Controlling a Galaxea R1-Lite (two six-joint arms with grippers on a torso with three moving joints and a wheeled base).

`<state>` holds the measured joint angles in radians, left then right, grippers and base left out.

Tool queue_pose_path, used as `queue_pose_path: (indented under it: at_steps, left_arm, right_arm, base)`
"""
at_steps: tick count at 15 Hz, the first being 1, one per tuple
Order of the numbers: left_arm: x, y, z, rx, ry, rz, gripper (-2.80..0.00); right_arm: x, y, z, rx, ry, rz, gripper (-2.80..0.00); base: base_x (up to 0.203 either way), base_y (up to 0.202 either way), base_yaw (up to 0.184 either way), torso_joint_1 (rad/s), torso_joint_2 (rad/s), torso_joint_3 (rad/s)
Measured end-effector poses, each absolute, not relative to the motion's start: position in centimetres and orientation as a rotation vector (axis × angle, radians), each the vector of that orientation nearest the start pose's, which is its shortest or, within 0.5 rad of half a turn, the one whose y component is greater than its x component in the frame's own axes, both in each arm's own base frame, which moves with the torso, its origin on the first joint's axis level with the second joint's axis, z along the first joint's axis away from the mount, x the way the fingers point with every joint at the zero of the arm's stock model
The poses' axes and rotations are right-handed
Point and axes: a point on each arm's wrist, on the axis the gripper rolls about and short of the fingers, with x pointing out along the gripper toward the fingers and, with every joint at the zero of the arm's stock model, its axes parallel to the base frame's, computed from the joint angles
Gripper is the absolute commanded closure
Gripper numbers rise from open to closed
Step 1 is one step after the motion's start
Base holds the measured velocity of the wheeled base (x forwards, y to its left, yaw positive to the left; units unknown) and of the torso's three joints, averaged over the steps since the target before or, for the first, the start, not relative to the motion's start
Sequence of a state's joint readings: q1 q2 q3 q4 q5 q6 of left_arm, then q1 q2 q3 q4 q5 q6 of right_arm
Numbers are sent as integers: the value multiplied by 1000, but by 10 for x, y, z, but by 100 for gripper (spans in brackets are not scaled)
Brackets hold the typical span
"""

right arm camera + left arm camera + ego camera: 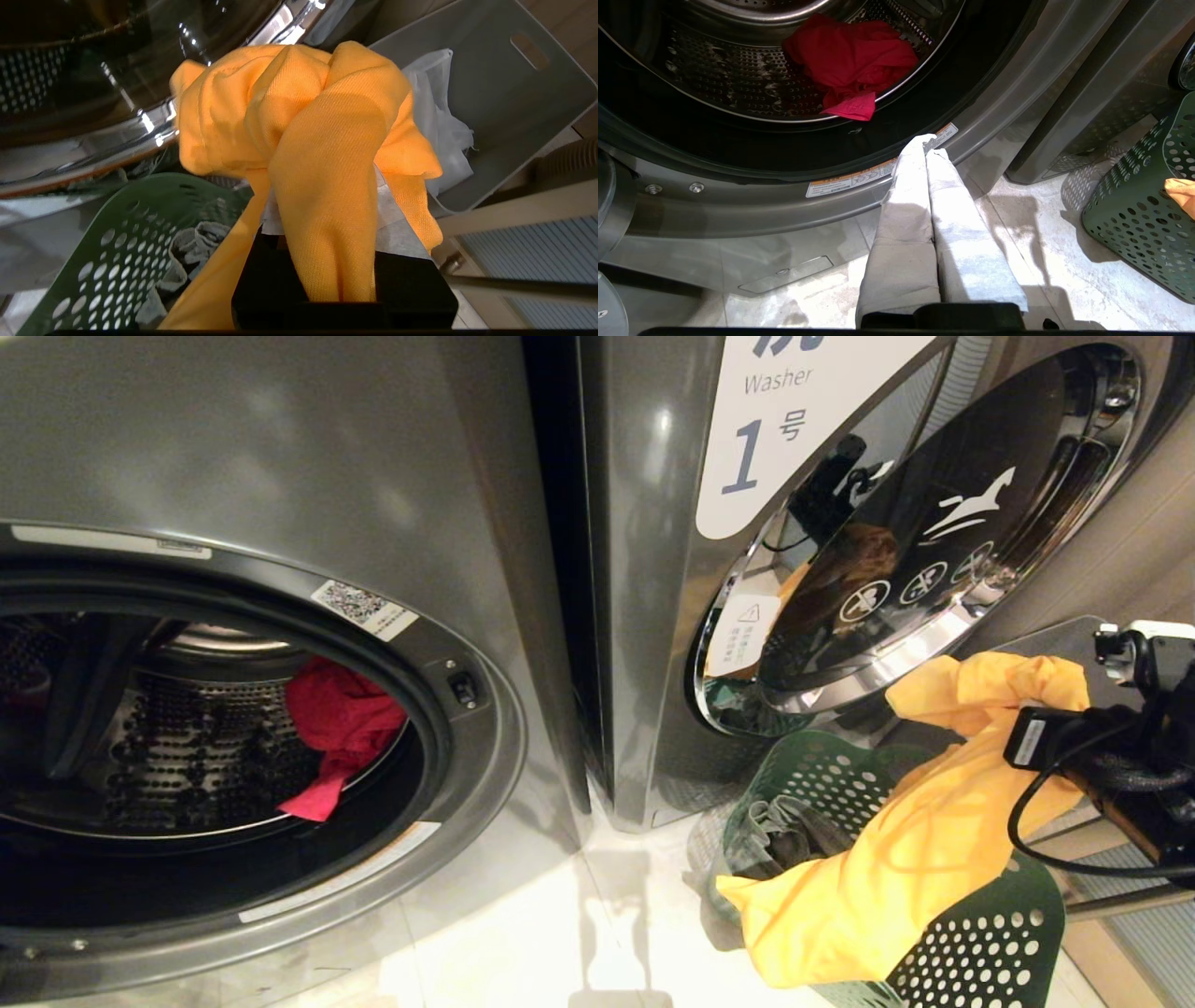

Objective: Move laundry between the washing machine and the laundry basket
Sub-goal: Pick a cloth and place it into the basket

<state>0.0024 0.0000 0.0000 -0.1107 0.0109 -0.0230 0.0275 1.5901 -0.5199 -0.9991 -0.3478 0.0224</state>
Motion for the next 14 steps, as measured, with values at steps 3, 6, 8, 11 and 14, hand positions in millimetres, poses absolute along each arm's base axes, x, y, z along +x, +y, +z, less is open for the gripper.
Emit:
queue_pose_path:
  at_steps: [3, 6, 8, 11, 14]
  left_arm:
    - [-23, 0, 87, -23, -111, 12, 0]
    - [-23, 0, 87, -24, -111, 13, 0]
    - [-23, 0, 87, -24, -111, 13, 0]
    - [-23, 0, 87, -24, -111, 13, 0]
    - [-23, 0, 87, -24, -111, 13, 0]
  right_arm:
    - [271, -7, 186, 17, 25, -336, 0]
    - [280, -10, 195, 21, -12, -339, 0]
    - [284, -14, 202, 20, -38, -349, 0]
    - [285, -15, 204, 11, -43, -348, 0]
    - [281, -13, 198, 5, -19, -335, 0]
  base:
    - [0, 0, 0, 0, 0, 0]
    - [0, 0, 0, 0, 0, 0]
    - [0, 0, 0, 0, 0, 0]
    - [0, 0, 0, 0, 0, 0]
    - [0, 0, 0, 0, 0, 0]
